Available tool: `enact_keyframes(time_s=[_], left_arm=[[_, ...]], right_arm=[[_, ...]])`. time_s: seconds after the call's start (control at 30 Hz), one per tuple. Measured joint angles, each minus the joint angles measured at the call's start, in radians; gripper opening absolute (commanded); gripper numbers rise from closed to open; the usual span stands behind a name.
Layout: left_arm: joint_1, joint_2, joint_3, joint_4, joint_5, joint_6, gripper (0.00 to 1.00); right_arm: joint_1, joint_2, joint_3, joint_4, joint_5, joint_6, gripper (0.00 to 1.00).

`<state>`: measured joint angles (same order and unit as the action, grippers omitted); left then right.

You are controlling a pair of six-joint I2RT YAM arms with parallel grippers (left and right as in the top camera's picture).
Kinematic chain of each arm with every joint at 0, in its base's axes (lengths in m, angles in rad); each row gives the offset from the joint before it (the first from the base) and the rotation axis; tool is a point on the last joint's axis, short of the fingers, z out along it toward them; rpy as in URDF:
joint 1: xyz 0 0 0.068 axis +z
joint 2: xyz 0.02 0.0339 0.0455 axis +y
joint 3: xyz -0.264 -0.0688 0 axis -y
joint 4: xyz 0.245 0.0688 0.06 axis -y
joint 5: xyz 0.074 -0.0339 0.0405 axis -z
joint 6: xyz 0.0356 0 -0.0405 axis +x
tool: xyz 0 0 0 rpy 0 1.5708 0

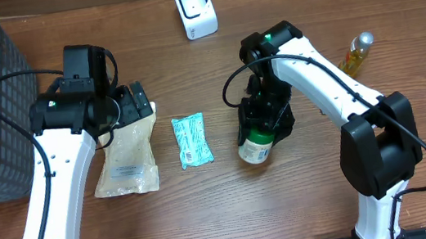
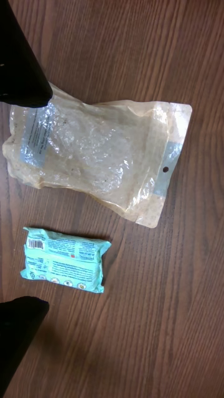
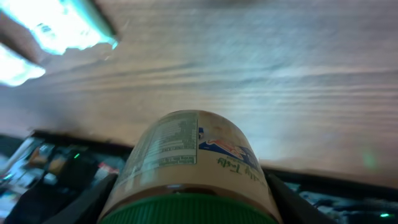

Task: Scan the item barcode
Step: 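Lift the jar and tilt it toward the scanner with right gripper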

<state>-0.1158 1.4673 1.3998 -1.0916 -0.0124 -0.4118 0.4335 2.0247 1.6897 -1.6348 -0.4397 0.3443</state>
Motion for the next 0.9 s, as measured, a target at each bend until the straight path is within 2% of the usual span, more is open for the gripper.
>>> enact_keyframes(time_s=[0.2,0.9], left_arm=[[0.0,0.0,0.0,0.0,0.0,0.0,0.99],[0.0,0.0,0.0,0.0,0.0,0.0,1.0]], right_arm=[[0.0,0.0,0.0,-0.004,-0.063,0.0,0.34],[0.0,0.0,0.0,-0.057,-0.277,0.0,0.35]])
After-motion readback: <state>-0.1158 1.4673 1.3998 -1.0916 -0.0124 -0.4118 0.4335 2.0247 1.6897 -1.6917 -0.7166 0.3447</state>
